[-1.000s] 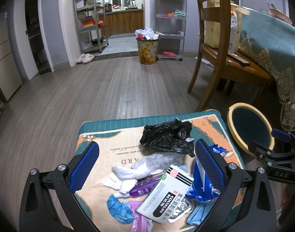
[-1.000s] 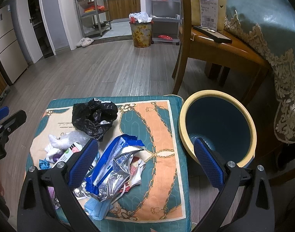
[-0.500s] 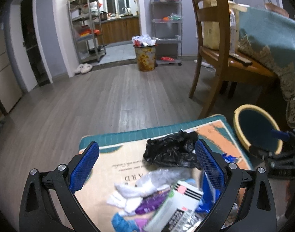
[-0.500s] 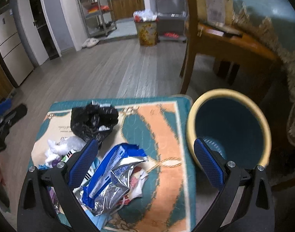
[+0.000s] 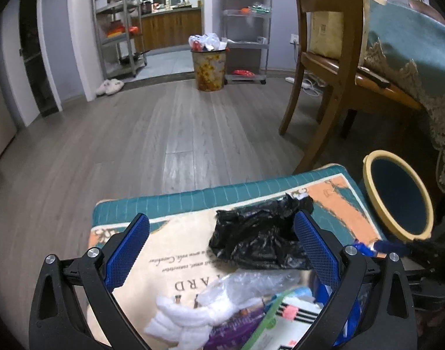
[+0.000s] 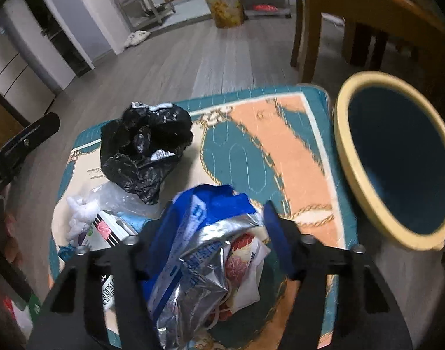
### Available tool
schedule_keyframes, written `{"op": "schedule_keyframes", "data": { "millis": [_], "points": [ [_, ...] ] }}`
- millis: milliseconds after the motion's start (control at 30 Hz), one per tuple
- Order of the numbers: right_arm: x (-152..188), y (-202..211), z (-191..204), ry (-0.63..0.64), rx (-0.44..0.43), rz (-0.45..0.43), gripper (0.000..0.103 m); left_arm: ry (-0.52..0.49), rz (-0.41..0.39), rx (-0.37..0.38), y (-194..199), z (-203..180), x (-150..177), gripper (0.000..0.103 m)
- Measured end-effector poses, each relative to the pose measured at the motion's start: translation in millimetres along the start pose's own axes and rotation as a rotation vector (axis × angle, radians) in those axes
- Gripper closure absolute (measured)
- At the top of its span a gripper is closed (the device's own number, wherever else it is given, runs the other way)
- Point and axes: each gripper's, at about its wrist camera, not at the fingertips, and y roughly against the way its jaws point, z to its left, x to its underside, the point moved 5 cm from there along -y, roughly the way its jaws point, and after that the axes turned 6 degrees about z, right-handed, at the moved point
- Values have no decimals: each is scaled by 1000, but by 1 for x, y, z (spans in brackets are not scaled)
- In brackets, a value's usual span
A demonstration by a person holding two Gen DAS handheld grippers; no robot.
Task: Collect trash
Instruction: 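Grasp the black plastic bag with left gripper while right gripper grasps the blue wrapper, then carry the blue wrapper with the right gripper into the bin and release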
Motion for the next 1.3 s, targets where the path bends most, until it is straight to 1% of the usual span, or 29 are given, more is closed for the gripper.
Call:
{"op": "schedule_keyframes", "data": {
  "millis": [33, 100, 167, 233, 400, 500, 633, 700, 767, 800, 867, 1000, 1067, 1100, 1167, 1300],
  "points": [
    [0, 0, -2, -12, 3, 0, 65, -10, 0, 6, -4, -2, 0, 5],
    [1, 1, -6, -42, -19, 9, 70, -38, 4, 8, -12, -8, -1, 5],
    [2, 3, -8, -66, -38, 13, 71, -63, 18, 14, -22, -13, -1, 5],
    [1, 9, -10, -64, -38, 3, 71, -73, 29, 25, -31, -18, -1, 5],
    [-6, 29, -5, -22, -47, -54, 71, -69, 42, 61, -48, -26, -6, 6],
    [-7, 36, -1, 8, -54, -66, 71, -87, 62, 61, -57, -32, -7, 7],
    [-6, 38, 0, 30, -46, -61, 71, -78, 80, 69, -65, -35, -10, 9],
    [-5, 38, 0, 27, -51, -53, 71, -92, 99, 70, -70, -39, -10, 17],
    [-4, 37, 1, 35, -49, -47, 71, -134, 131, 75, -76, -45, -6, 35],
    [-4, 37, 2, 40, -46, -47, 71, -153, 143, 64, -78, -46, -4, 38],
    [-3, 36, 2, 48, -44, -45, 71, -192, 160, 53, -80, -48, 1, 53],
    [-1, 38, 1, 53, -40, -49, 71, -201, 170, 71, -77, -49, 5, 62],
    [-1, 40, 3, 62, -37, -55, 71, -206, 164, 60, -76, -49, 5, 68],
    [-2, 41, 3, 61, -37, -57, 71, -202, 160, 70, -73, -49, 5, 69],
    [-3, 46, 3, 55, -41, -64, 71, -204, 145, 78, -68, -48, 3, 74],
    [-4, 57, 5, 56, -46, -80, 71, -231, 109, 65, -58, -52, -2, 75]
  ]
}}
